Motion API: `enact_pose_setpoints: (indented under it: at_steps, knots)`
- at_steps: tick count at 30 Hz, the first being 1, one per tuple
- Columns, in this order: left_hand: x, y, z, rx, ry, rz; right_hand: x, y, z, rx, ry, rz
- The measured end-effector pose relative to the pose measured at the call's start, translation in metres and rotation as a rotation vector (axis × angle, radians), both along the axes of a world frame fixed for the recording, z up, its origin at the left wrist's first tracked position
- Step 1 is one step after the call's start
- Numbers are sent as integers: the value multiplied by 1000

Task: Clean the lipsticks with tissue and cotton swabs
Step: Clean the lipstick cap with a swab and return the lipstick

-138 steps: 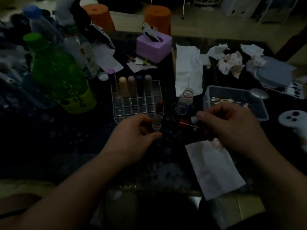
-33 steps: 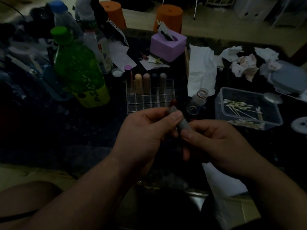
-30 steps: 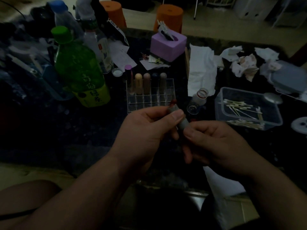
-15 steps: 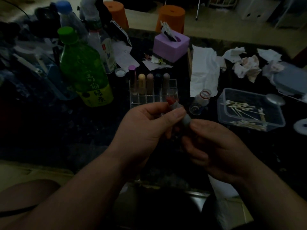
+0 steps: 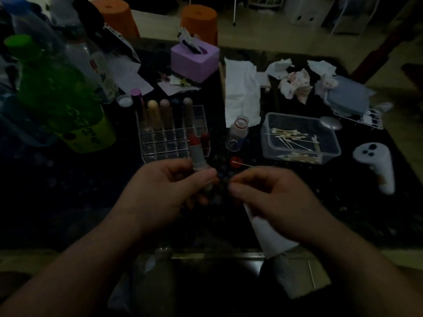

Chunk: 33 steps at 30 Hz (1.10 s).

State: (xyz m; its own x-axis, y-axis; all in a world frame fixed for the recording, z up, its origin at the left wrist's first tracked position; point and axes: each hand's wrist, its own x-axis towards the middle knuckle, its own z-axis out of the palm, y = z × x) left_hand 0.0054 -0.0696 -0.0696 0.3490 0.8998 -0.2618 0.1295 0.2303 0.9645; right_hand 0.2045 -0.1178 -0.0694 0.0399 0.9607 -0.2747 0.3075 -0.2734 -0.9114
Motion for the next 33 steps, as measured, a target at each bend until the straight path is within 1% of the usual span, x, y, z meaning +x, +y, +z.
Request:
enact_pose_setpoints:
  at_steps: [1, 2, 3, 4, 6, 7, 11, 14, 16, 18, 20, 22, 24, 25, 27, 30, 33]
  knots:
    - [0, -1, 1, 31, 49, -1, 17, -1, -2, 56, -236, -79]
    - [1, -3, 2, 53, 87, -9, 34, -2, -5, 59, -428, -155]
    - [2, -5, 2, 62, 114, -23, 50, -3, -10, 8, -555, -217]
    - [3, -7, 3, 57, 129, -40, 62, -5, -16, -83, -639, -256]
    - [6, -11, 4, 38, 147, -73, 76, -7, -30, -254, -703, -251]
    - [7, -12, 4, 30, 156, -92, 78, -7, -37, -300, -708, -231]
    - [10, -16, 1, -2, 208, -181, 74, -4, -50, -287, -688, -202]
    - [11, -18, -2, -32, 212, -214, 70, -4, -41, -280, -584, -156]
    - [12, -20, -2, -32, 194, -239, 62, -12, -25, -242, -451, -80]
    - [13, -22, -2, -6, 159, -279, 48, -24, -5, -196, -222, -47]
    - [14, -22, -3, 27, 132, -328, 34, -36, 8, -178, 44, -96]
    - [14, -23, -2, 4, 85, -376, 23, -44, 14, -208, 255, -157]
    - [12, -23, 2, -51, 39, -399, 17, -47, 16, -263, 425, -160]
    - [11, -23, 3, -81, 20, -404, 16, -46, 17, -282, 476, -146]
    - [7, -24, 9, -131, 2, -393, 15, -44, 19, -299, 512, -116]
    - [2, -23, 13, -119, 8, -380, 15, -43, 20, -301, 584, -83]
    - [-1, -23, 14, -86, 40, -435, 8, -41, 19, -302, 635, -39]
